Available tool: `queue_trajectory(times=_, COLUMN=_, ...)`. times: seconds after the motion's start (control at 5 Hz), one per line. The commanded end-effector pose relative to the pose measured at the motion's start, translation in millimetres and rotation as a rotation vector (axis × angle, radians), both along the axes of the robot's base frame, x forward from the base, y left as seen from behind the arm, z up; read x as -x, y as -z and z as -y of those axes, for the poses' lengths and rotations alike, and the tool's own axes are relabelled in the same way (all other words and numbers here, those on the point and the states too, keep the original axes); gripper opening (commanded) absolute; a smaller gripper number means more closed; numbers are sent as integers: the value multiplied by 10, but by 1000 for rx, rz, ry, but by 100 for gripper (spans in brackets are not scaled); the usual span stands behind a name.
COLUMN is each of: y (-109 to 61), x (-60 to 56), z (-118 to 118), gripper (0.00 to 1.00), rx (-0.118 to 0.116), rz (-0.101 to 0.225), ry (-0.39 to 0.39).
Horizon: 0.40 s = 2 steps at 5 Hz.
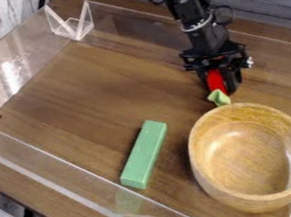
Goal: Move the red object to the right side of the table
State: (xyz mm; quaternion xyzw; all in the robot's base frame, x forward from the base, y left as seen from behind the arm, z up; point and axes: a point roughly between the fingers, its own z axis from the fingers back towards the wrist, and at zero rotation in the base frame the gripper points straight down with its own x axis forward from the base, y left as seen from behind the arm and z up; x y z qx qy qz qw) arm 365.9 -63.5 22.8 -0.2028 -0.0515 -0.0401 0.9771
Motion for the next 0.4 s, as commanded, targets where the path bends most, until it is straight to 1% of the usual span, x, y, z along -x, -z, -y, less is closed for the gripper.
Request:
queue_trajectory(times=0.0, y=-175, x=-83, z=46, gripper=0, rx=-11, rz=53, ry=68)
queue_trajectory(times=0.2, y=-128, x=-109, z=68, gripper=0, rx=-22, rz=46, ry=130)
